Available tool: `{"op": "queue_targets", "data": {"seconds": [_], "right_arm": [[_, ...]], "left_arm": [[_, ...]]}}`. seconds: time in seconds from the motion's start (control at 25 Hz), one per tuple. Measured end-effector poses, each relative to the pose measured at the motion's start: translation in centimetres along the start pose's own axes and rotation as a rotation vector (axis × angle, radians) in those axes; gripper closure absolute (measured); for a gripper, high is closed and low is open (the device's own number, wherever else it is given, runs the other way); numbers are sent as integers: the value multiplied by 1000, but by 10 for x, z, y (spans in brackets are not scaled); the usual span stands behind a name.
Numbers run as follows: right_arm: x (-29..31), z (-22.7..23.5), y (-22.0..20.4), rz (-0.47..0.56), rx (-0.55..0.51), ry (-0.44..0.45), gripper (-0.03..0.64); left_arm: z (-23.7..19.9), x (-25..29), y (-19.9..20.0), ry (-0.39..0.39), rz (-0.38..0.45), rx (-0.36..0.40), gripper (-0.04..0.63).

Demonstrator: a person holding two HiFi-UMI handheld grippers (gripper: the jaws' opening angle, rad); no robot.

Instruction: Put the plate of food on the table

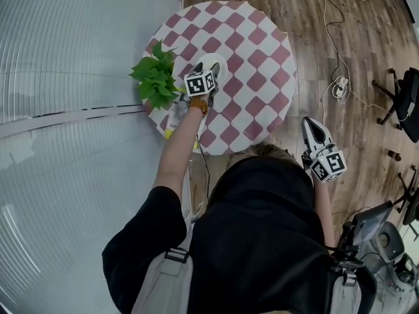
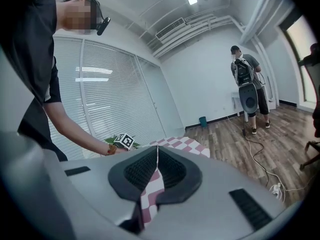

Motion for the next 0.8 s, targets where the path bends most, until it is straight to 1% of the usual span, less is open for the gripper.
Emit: {"op": "queue_targets", "data": {"seconds": [0.12,0.28,0.44,0.64,0.8], "right_arm": [[-7,8,-3,-6,11,-37,604],[-10,16,-1,-36,19,-84,604],[-5,13,-1,-49,18,-88,604],[7,5,3,-64,-15,-55,604],[8,3,0,-92,-33,-42,604]], "left_arm": [[-7,18,-5,11,-46,3,306],[-15,35,-7,45,-98,19,307],[-23,47,-12,59,-146,62,307],[-30,58,-19,68,-172,55,307],[-35,65,-23,79,-177,85,307]]}}
Point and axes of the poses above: the fingertips, and each gripper's own axes: x forward along the fingers, z to its right, y out of its top, the point moved 7 cm from there along -x, backward along the fingers, and after that the axes turned 8 degrees about -y, right-handed, at the moved point
